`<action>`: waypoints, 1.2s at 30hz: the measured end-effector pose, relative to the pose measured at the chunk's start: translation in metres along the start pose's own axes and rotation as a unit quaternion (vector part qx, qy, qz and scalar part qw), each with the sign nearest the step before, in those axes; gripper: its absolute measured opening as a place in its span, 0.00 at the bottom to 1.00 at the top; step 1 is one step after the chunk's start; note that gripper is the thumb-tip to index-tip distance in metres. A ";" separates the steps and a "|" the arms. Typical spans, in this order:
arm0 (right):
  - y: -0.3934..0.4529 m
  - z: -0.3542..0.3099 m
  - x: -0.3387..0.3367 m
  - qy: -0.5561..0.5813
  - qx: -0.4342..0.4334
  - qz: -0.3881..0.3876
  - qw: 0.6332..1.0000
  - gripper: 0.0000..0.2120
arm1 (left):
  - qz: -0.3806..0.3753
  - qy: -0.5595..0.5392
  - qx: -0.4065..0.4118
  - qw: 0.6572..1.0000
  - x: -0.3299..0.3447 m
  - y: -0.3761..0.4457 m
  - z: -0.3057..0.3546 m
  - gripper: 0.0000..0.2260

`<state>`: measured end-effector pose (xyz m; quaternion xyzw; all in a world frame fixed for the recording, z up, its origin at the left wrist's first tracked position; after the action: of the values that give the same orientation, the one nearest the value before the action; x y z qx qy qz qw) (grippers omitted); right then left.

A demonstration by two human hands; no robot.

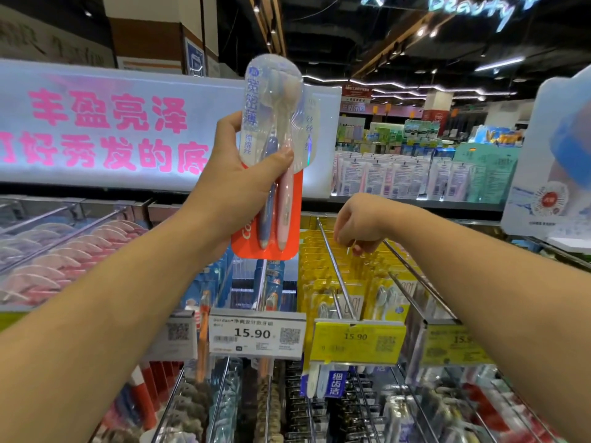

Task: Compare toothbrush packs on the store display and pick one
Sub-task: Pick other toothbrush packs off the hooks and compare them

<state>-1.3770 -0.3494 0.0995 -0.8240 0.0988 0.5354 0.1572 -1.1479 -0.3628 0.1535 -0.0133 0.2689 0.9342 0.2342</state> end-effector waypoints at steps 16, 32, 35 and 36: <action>0.006 -0.004 0.008 -0.021 -0.020 0.029 0.999 0.06 | 0.004 -0.004 0.001 1.000 0.001 -0.001 -0.002 0.21; 0.018 0.003 0.006 0.042 0.011 0.029 0.999 0.07 | 0.002 -0.005 -0.003 1.000 0.000 0.002 -0.006 0.21; 0.023 -0.001 -0.004 0.006 0.012 0.061 0.998 0.06 | -0.002 -0.006 -0.006 1.000 0.002 0.002 -0.006 0.22; 0.026 -0.003 -0.005 -0.003 0.018 0.062 0.998 0.07 | -0.003 -0.006 -0.005 1.000 0.002 0.002 -0.005 0.22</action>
<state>-1.3851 -0.3743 0.1012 -0.8116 0.1590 0.5448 0.1382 -1.1512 -0.3662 0.1494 -0.0095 0.2628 0.9349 0.2385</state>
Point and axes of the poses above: each hand's wrist, its own y-axis towards the middle knuckle, its own x-axis out of the palm, z = x × y, the point moved 7 cm from there along y, towards the middle knuckle, and after that the axes turned 5 degrees about -z, right-handed, at the moved point
